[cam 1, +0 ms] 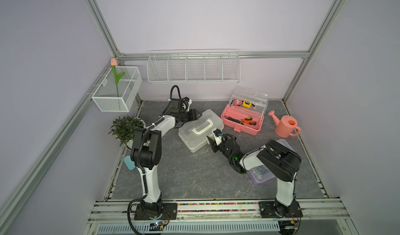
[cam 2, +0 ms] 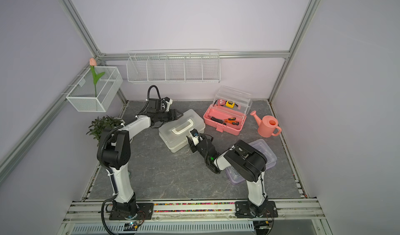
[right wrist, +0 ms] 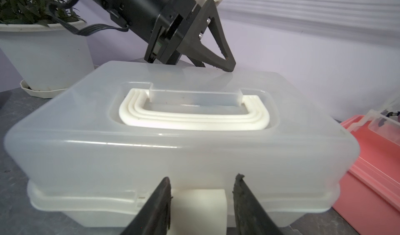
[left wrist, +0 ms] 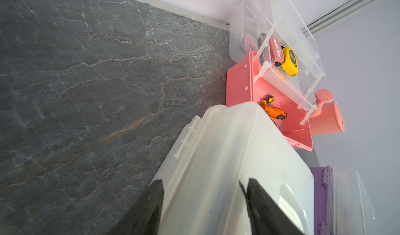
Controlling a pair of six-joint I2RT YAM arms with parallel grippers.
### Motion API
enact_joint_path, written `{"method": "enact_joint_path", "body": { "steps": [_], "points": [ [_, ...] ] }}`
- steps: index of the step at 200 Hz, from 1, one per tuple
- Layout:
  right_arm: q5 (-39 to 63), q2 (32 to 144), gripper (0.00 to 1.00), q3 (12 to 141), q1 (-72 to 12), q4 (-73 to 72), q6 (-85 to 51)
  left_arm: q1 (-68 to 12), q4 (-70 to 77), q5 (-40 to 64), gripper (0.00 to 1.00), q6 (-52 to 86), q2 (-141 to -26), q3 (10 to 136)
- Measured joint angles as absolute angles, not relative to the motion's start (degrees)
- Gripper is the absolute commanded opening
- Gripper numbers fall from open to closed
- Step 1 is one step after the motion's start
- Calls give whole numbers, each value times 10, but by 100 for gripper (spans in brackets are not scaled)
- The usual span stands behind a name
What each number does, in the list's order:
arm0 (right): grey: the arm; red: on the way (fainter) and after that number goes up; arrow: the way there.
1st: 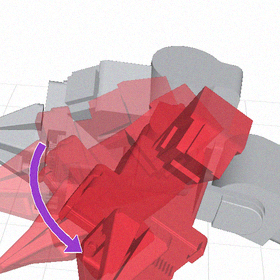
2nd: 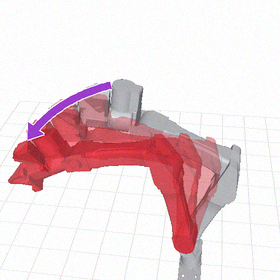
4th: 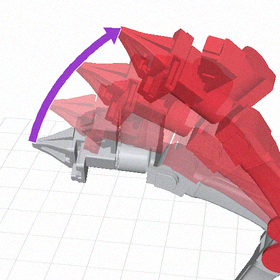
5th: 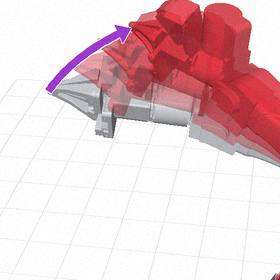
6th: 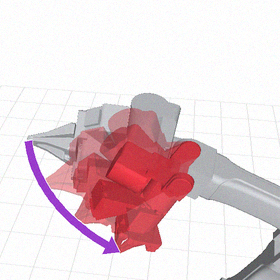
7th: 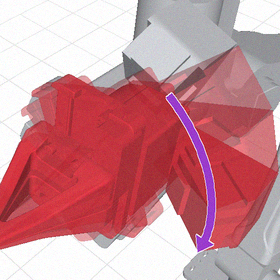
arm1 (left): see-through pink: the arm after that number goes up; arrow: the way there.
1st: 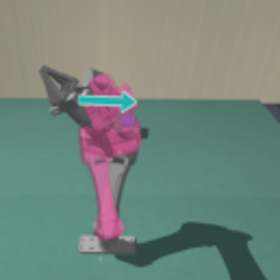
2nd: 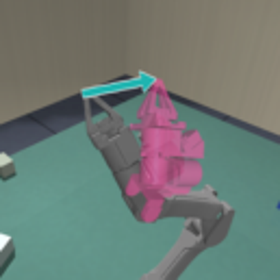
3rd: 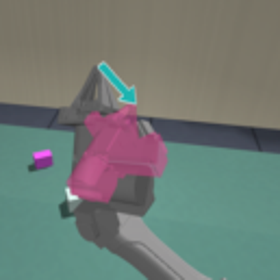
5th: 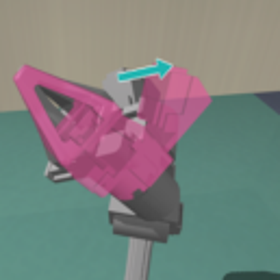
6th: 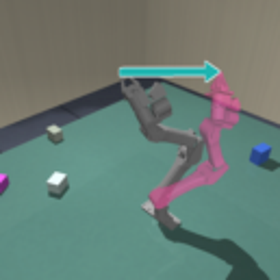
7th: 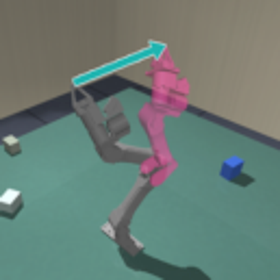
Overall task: Close toolboxes
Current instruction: Fasten the toolbox latch on the toolbox.
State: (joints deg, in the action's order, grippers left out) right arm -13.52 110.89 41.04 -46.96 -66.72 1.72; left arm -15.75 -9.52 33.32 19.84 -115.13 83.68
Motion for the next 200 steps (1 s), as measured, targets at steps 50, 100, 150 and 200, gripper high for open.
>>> {"method": "enact_joint_path", "body": {
  "steps": [50,100,150,200],
  "points": [
    [-139,1117,49,416,-469,-663,2,-157,-95,334,63,198,-1152,837],
    [-141,1117,49,415,-469,-660,-3,-157,-95,335,63,198,-1152,837],
    [-142,1121,48,415,-469,-661,-19,-157,-94,335,62,199,-1152,837],
    [-145,1120,52,413,-470,-665,-25,-157,-93,335,62,203,-1151,836]
  ]
}}
